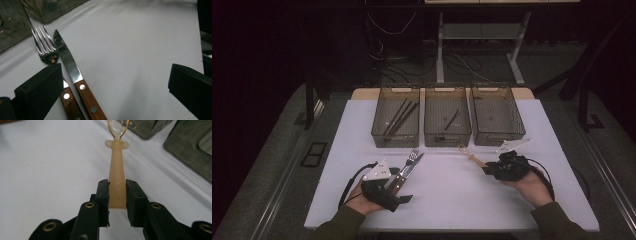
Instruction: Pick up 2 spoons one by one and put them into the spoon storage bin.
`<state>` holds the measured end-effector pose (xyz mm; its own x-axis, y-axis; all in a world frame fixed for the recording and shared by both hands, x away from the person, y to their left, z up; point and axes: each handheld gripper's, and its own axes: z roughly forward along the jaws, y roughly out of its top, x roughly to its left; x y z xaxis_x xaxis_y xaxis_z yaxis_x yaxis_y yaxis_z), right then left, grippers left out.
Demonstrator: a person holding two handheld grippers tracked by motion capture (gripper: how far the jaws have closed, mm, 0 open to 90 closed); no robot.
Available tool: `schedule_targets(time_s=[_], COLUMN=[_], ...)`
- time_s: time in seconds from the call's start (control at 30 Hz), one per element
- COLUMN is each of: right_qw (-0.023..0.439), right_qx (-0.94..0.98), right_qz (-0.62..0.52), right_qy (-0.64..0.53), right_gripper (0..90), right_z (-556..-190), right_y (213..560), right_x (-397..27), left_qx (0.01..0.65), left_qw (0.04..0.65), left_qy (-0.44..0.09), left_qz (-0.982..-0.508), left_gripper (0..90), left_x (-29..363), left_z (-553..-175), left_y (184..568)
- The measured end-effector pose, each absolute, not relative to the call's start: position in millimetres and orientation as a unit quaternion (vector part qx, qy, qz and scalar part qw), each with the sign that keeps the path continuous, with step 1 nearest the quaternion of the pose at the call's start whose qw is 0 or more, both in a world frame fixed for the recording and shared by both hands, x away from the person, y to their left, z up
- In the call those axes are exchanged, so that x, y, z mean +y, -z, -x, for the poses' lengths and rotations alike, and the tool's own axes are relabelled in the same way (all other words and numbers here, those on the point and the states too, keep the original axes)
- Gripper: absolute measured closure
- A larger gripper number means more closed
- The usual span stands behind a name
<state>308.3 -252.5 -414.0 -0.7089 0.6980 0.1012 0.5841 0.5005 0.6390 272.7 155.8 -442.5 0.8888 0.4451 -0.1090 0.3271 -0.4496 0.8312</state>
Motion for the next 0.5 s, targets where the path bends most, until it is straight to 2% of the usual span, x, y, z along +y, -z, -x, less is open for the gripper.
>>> schedule_targets(time_s=[0.5], right_qw=[0.083], right_qx=[0.852], right_qz=[-0.362], right_qy=[-0.369], right_gripper=[73.6], right_z=[-309], right_y=[394], right_x=[-258], left_qx=[0.23], left_qw=[0.472], left_qy=[-0.062], left_qz=[-0.849], left_gripper=[0.0], left_x=[156], left_z=[-273], left_y=[443])
